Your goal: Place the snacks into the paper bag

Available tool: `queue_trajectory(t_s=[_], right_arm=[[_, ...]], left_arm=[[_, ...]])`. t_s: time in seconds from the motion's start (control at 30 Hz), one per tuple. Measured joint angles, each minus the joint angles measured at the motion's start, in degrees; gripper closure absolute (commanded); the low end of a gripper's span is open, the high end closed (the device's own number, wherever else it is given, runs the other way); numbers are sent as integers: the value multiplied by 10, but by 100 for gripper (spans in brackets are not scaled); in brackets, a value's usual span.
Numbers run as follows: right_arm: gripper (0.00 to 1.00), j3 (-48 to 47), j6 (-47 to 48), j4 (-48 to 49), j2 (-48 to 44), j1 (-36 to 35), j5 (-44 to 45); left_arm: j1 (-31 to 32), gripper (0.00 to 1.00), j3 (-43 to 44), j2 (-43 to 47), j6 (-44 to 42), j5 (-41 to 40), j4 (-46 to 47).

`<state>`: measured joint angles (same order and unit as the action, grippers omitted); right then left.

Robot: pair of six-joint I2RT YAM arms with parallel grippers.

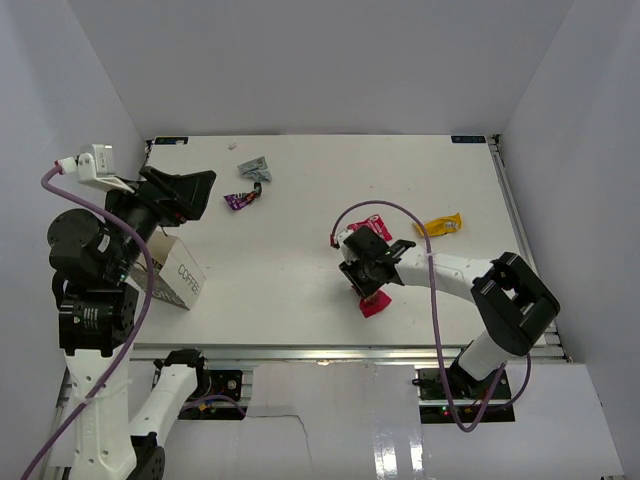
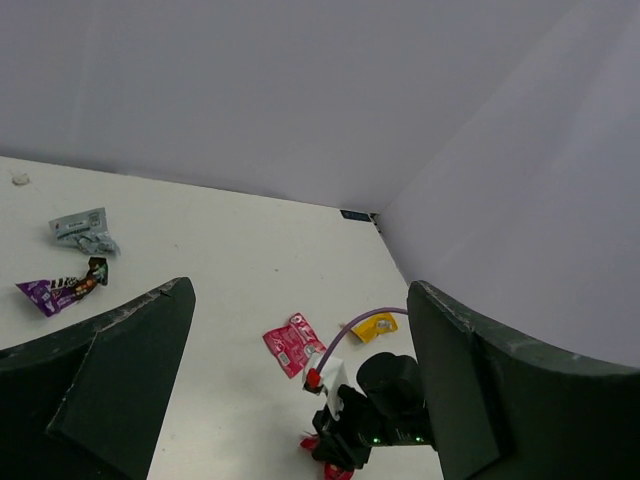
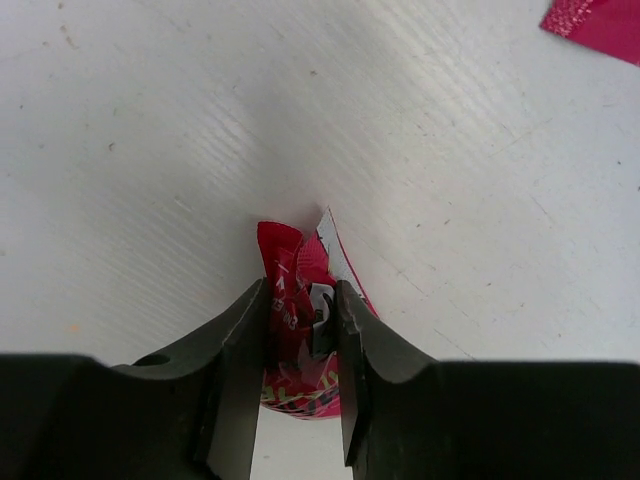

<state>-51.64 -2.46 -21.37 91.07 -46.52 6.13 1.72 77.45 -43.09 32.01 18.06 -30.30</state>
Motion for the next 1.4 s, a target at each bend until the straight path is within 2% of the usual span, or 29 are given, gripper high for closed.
queue_trajectory(t_s=[0.17,0.3,0.43,0.6,0.7,0.83,1.03,1.13,1.4], right_arm=[[92,-12,101,-25,-12,0,-91],[89,-88,250,-73,-19,0,-238],[88,-234,391,-109,0,-4,-368],[88,-497,457,-111,125,-26,-469],[88,-626,440,-68,209,-59,-494],[87,-712,362,63,289,-118,-478],[89,-757,222,283,366,-181,-397],[92,-772,177,346,389,-196,-363],[92,-785,106,485,407,-217,-282]], left_arm=[[0,2,20,-11,6,24,23],[0,2,45,-26,17,55,52],[0,2,71,-35,34,83,86],[0,2,90,-29,66,102,136],[0,2,90,-19,93,107,163],[0,2,89,-7,116,109,179],[0,2,89,5,132,108,178],[0,2,89,6,136,108,174],[0,2,89,6,146,106,157]])
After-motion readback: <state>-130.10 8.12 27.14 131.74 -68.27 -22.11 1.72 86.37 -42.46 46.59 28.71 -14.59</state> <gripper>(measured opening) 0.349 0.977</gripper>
